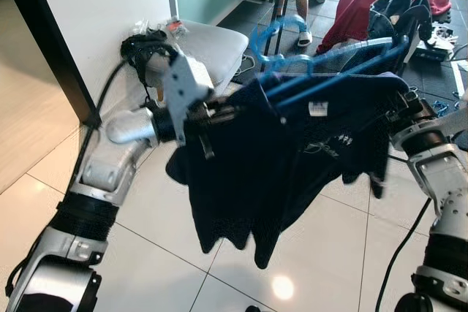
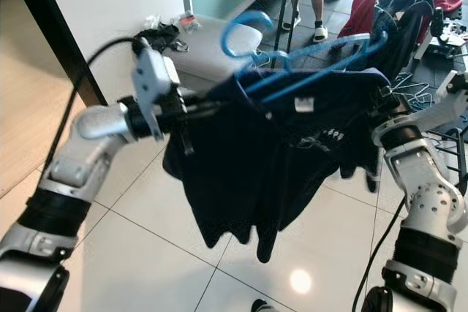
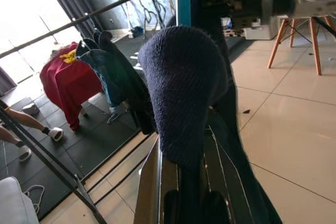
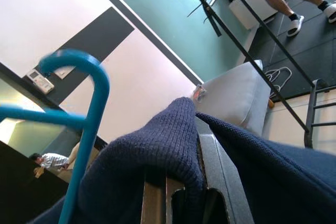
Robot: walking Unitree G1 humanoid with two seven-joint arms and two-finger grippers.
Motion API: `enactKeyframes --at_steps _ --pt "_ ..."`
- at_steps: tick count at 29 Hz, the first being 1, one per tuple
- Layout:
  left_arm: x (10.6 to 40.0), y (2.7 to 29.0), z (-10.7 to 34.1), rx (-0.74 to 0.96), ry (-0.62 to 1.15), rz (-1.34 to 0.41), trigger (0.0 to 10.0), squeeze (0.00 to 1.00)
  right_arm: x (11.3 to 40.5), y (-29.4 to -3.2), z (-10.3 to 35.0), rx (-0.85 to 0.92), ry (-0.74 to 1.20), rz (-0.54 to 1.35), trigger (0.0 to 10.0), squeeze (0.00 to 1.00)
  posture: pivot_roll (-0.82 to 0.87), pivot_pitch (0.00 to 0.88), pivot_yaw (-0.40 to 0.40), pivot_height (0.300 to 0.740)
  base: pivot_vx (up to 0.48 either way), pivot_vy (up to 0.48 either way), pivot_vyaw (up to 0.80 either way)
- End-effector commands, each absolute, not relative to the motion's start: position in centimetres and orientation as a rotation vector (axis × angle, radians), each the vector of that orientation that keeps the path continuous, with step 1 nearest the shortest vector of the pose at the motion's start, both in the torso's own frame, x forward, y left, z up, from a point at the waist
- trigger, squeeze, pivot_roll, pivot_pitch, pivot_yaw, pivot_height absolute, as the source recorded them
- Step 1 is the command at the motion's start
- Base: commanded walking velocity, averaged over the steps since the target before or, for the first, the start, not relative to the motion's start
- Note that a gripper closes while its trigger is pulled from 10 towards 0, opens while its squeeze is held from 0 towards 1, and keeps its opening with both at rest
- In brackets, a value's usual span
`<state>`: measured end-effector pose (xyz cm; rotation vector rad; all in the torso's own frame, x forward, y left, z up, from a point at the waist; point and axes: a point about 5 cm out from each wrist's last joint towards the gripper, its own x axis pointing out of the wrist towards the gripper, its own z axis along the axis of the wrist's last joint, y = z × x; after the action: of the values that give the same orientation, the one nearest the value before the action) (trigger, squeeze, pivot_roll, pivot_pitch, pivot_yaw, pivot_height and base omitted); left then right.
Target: Hang hanger
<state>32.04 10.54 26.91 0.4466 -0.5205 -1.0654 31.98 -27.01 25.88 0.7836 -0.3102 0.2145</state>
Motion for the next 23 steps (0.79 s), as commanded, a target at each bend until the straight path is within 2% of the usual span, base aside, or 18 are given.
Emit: enactKeyframes --at_steps 1,9,11,15,16,21,23 --pt "31.4 10.3 26.5 0.478 -0.535 -1.092 10.0 0.0 31.5 -27.9 26.5 0.789 -0.365 0.194 0.0 0.0 -0.05 0.151 -0.04 0.74 0.0 0.0 0.0" --pt "31.0 10.1 24.7 0.562 -0.479 -1.142 10.0 0.0 31.6 -28.0 25.8 0.802 -0.353 0.186 0.0 0.0 -0.05 0.162 -0.039 0.74 0.0 0.0 0.0" --pt "31.1 10.3 23.7 0.654 -0.439 -1.15 10.0 0.0 31.8 -28.0 25.6 0.805 -0.344 0.185 0.0 0.0 -0.04 0.165 -0.041 0.74 0.0 0.0 0.0" --pt "31.4 10.6 23.3 0.703 -0.408 -1.138 10.0 0.0 31.9 -27.9 25.5 0.807 -0.34 0.188 0.0 0.0 -0.04 0.167 -0.04 0.74 0.0 0.0 0.0" --pt "32.4 11.3 22.8 0.8 -0.354 -1.068 10.0 0.0 32.0 -27.9 25.4 0.81 -0.336 0.192 0.0 0.0 -0.04 0.167 -0.04 0.74 0.0 0.0 0.0" --pt "33.0 11.9 22.3 0.847 -0.301 -1.026 10.0 0.0 32.0 -27.9 25.3 0.809 -0.333 0.192 0.0 0.0 -0.05 0.167 -0.037 0.74 0.0 0.0 0.0" --pt "34.0 13.2 21.5 0.867 -0.205 -0.945 10.0 0.0 31.9 -27.8 25.0 0.8 -0.32 0.19 0.0 0.0 -0.05 0.169 -0.035 0.74 0.0 0.0 0.0"
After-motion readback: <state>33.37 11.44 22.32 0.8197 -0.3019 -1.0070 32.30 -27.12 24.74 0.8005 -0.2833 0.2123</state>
